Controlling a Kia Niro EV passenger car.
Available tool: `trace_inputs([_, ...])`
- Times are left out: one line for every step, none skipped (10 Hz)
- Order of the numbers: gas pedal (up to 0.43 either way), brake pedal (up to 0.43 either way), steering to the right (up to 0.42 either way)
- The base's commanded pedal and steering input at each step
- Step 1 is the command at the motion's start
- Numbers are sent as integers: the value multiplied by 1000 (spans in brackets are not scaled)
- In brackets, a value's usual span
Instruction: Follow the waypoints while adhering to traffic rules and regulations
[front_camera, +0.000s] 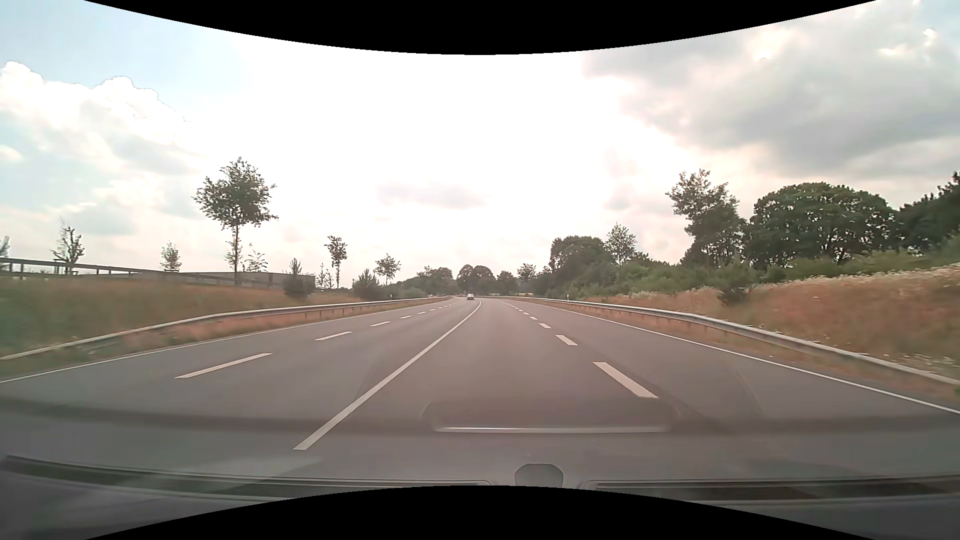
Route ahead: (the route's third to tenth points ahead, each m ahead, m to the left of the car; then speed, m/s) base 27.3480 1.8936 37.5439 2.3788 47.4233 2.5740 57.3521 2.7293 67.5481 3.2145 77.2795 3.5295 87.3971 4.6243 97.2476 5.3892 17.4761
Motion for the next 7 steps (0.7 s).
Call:
trace_inputs([177,0,-4])
trace_inputs([177,0,-3])
trace_inputs([177,0,-4])
trace_inputs([177,0,-4])
trace_inputs([177,0,-3])
trace_inputs([177,0,-4])
trace_inputs([177,0,-4])
